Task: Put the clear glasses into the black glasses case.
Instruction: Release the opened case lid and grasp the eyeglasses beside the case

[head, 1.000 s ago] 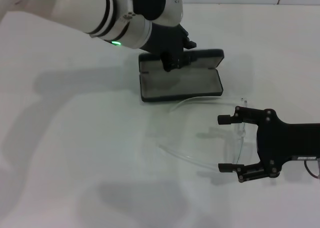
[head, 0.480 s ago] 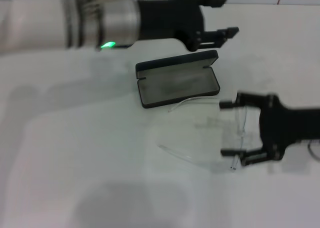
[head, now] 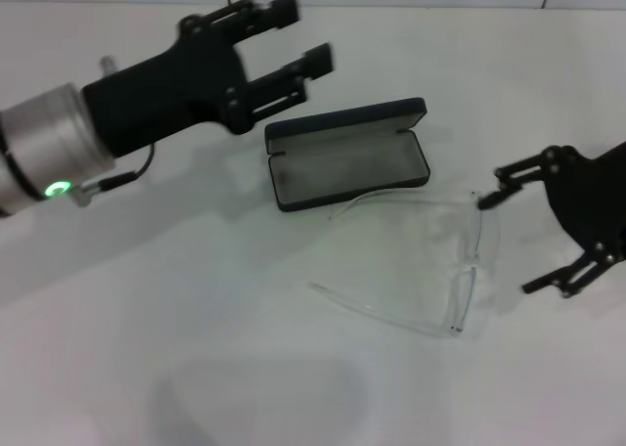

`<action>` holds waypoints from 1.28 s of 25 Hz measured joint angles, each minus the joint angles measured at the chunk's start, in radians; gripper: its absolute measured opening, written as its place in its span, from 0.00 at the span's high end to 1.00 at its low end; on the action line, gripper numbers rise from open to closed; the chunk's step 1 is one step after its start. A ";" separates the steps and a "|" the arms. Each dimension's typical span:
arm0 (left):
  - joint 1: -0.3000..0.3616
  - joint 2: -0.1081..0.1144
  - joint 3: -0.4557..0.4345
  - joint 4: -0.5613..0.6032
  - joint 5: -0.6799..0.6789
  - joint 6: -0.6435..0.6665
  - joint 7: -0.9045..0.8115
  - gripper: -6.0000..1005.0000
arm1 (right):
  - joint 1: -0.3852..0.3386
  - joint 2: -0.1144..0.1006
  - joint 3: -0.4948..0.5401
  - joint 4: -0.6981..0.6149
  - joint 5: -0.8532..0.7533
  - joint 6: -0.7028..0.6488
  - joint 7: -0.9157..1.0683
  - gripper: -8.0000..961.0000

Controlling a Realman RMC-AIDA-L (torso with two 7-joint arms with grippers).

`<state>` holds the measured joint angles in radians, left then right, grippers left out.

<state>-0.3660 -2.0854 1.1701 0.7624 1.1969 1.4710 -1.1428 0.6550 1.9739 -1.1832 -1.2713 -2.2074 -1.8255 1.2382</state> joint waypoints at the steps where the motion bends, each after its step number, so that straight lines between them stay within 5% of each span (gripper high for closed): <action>1: 0.002 0.000 -0.014 -0.013 0.000 0.013 -0.001 0.35 | 0.017 0.012 -0.008 -0.026 -0.046 -0.016 0.011 0.09; 5: 0.006 0.003 -0.038 -0.042 0.003 0.031 0.001 0.35 | 0.056 0.051 -0.097 -0.105 -0.211 0.010 0.033 0.09; 13: 0.004 0.002 -0.045 -0.060 -0.004 0.029 0.024 0.35 | 0.090 0.050 -0.323 -0.058 -0.218 0.143 0.012 0.10; 32: 0.001 0.003 -0.079 -0.080 0.004 0.026 0.055 0.35 | 0.112 0.054 -0.477 0.055 -0.266 0.325 0.030 0.30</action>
<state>-0.3653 -2.0825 1.0915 0.6826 1.2010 1.4971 -1.0881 0.7673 2.0277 -1.6603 -1.2168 -2.4735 -1.5003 1.2679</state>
